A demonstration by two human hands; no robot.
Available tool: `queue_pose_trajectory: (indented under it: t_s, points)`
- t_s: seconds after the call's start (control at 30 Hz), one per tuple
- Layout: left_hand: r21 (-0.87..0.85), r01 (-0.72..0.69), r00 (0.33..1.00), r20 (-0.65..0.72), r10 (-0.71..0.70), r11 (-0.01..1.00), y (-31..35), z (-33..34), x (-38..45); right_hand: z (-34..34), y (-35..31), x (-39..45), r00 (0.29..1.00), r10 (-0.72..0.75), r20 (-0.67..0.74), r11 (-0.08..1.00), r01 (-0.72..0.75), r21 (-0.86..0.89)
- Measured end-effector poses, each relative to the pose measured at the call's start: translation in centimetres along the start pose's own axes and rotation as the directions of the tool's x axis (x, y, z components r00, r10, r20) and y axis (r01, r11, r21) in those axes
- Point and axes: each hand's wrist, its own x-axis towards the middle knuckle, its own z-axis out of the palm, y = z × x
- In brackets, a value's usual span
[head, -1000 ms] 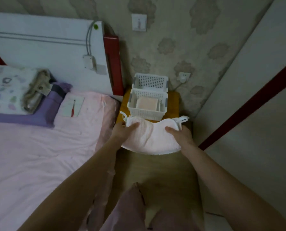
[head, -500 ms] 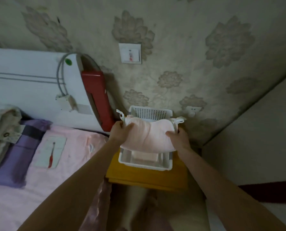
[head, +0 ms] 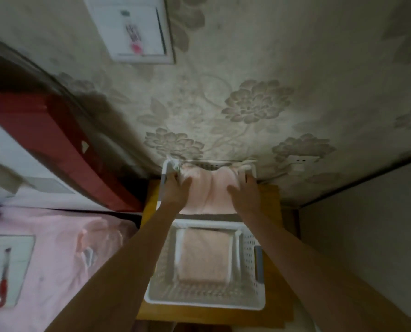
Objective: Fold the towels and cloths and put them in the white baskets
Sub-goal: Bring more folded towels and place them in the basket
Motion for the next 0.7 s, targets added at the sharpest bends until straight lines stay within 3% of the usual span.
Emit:
queue_pose_trajectory:
  t_s: [0.57,0.63,0.7]
  points:
    - [0.082,0.007,0.993,0.116,-0.016,0.997,-5.9,4.7,5.5,4.5,5.1,4.8,0.991,0.071,0.111,0.994,-0.062,-0.087]
    - [0.170,-0.080,0.992,0.108,0.063,0.982,-6.1,4.4,4.8,4.1,5.2,3.8,0.992,-0.020,0.122,0.976,0.046,-0.215]
    - [0.259,-0.255,0.967,0.070,0.245,0.932,-6.1,3.8,3.6,3.3,5.2,2.6,0.968,-0.233,0.096,0.878,0.252,-0.407]
